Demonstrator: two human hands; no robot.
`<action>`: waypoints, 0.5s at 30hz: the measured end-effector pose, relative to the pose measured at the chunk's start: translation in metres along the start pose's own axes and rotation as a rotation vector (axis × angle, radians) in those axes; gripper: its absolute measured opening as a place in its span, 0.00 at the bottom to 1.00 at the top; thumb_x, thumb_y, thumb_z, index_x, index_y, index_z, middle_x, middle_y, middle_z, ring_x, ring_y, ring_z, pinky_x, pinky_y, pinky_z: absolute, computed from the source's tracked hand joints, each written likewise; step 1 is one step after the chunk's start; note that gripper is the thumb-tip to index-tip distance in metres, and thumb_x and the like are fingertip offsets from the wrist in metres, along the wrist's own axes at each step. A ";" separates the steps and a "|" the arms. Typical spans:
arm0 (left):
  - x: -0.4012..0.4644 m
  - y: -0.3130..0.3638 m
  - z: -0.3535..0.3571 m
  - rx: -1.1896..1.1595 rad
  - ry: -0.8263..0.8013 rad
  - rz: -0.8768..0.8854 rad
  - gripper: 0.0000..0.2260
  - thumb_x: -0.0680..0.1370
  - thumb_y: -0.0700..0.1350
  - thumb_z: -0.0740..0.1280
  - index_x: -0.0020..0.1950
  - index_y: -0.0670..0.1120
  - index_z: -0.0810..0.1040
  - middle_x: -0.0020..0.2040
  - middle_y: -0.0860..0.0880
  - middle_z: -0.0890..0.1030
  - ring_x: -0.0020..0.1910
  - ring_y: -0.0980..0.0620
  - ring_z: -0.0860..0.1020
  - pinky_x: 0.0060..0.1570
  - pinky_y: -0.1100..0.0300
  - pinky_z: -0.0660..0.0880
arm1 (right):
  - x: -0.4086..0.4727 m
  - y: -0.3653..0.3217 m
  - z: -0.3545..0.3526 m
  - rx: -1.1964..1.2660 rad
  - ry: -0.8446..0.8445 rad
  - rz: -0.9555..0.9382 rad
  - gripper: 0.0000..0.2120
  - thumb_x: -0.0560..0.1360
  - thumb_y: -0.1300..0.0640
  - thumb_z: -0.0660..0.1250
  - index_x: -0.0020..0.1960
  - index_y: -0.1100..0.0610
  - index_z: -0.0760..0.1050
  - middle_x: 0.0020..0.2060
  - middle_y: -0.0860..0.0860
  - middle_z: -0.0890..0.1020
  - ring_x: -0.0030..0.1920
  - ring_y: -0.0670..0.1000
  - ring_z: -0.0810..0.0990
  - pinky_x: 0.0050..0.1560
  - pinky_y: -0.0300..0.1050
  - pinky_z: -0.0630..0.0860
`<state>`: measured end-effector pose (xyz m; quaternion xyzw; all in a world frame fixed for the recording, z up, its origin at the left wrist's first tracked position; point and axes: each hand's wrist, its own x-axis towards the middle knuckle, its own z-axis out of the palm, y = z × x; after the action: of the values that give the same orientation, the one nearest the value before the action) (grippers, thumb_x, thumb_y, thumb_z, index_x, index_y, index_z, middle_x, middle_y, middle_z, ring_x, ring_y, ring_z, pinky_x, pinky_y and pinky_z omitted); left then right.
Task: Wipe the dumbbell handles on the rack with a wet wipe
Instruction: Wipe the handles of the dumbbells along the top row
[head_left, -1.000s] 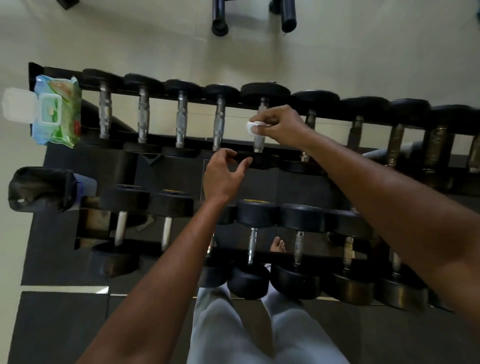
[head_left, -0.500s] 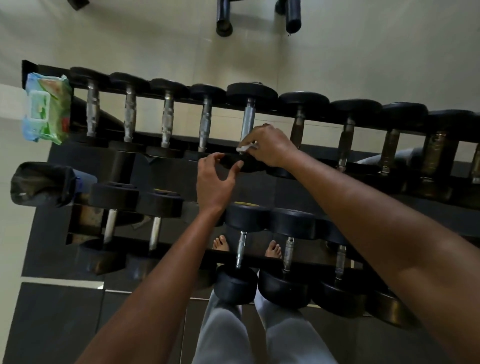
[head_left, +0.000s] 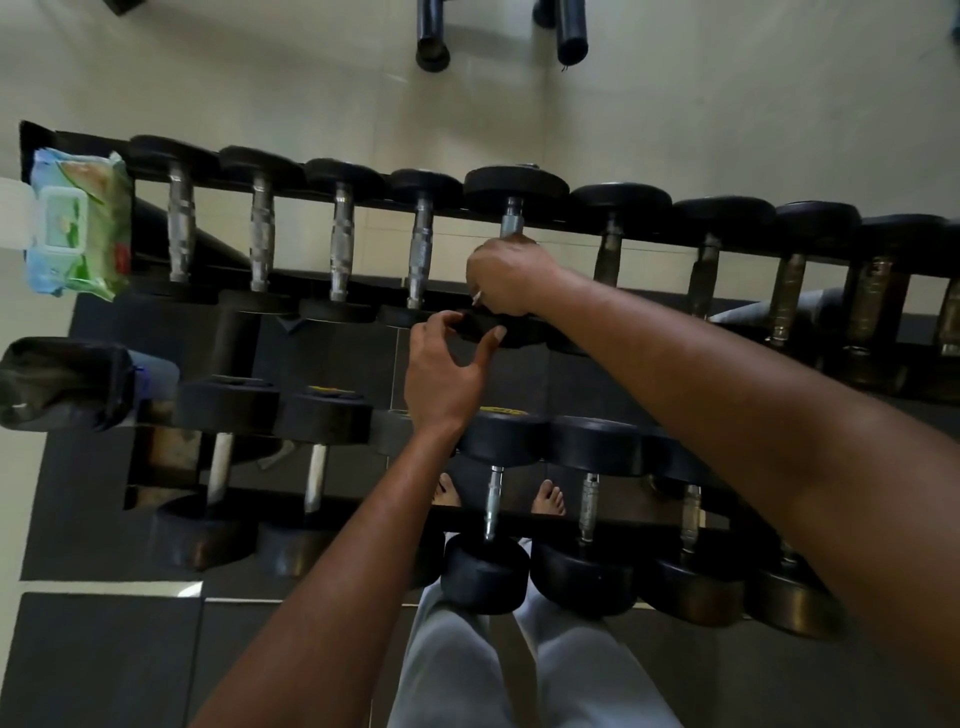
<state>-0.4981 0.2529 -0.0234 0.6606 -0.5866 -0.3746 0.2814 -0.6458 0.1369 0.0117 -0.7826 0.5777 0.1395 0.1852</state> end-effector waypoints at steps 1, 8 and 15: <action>0.000 0.000 -0.001 0.004 0.001 -0.002 0.23 0.77 0.67 0.74 0.63 0.54 0.77 0.59 0.55 0.75 0.53 0.60 0.74 0.41 0.70 0.68 | -0.006 0.003 0.000 0.044 0.016 0.029 0.07 0.78 0.55 0.73 0.56 0.53 0.83 0.53 0.52 0.82 0.51 0.55 0.81 0.48 0.50 0.79; 0.001 0.000 0.001 -0.024 -0.021 -0.004 0.22 0.78 0.65 0.74 0.64 0.54 0.75 0.57 0.56 0.75 0.53 0.60 0.75 0.42 0.69 0.70 | -0.048 0.037 0.034 0.618 0.056 0.377 0.10 0.80 0.60 0.73 0.57 0.48 0.80 0.55 0.48 0.79 0.50 0.48 0.80 0.44 0.40 0.77; 0.004 -0.001 0.002 -0.023 -0.025 -0.004 0.23 0.77 0.65 0.75 0.64 0.53 0.75 0.55 0.54 0.77 0.52 0.58 0.77 0.42 0.69 0.70 | -0.034 0.051 0.045 0.743 0.040 0.487 0.06 0.76 0.57 0.79 0.46 0.49 0.83 0.49 0.48 0.84 0.52 0.49 0.83 0.53 0.46 0.84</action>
<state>-0.4989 0.2496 -0.0263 0.6537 -0.5846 -0.3901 0.2806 -0.7046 0.1729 -0.0207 -0.5064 0.7597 -0.0533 0.4045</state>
